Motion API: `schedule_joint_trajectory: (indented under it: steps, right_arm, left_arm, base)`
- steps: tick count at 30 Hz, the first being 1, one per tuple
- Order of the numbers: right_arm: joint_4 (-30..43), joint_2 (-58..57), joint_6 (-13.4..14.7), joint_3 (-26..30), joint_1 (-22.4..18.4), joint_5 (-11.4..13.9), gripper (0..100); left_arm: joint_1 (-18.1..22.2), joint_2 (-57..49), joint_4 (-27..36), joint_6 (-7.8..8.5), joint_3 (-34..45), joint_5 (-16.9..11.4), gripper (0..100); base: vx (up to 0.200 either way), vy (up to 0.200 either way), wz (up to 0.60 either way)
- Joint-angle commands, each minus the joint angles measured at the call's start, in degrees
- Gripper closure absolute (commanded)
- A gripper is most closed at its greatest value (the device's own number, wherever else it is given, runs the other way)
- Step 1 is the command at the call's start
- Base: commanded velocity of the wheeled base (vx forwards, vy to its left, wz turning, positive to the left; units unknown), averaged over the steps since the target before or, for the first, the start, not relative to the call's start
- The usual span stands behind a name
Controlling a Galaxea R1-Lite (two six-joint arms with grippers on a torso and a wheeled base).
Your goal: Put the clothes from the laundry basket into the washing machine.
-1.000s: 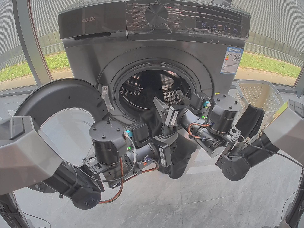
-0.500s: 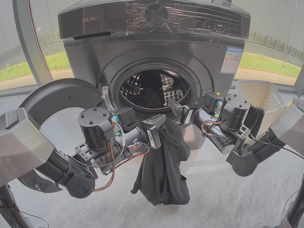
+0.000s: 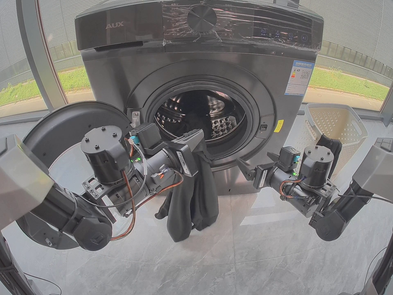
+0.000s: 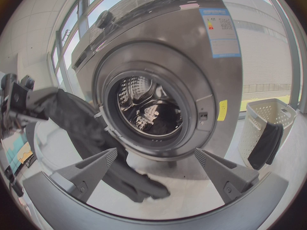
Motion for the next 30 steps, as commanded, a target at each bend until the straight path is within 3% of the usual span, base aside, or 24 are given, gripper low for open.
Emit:
schedule_joint_trajectory:
  steps: [1, 12, 17, 30]
  right_arm:
    - [-0.4, 1.0, 0.0, 2.7, -0.3, 1.2, 0]
    - [-3.4, 6.1, 0.0, 4.7, -0.6, 2.9, 0]
    - [-4.1, 7.3, 0.0, 4.4, -0.6, 4.3, 0]
    - [-3.9, 15.2, -0.3, -2.1, 0.2, 4.7, 0]
  left_arm:
    - [-0.1, -2.9, 0.1, 0.05, 0.5, -0.1, 100]
    - [-0.7, -6.3, -0.4, -0.03, 0.6, -1.3, 100]
    - [-0.6, -6.3, -3.6, -0.03, 1.6, -3.1, 100]
    - [-1.8, -8.5, -3.6, -0.12, 2.7, -3.5, 100]
  base:
    - [0.000, 0.000, 0.00]
    - [0.000, 0.000, 0.00]
    - [0.000, 0.000, 0.00]
    - [0.000, 0.000, 0.00]
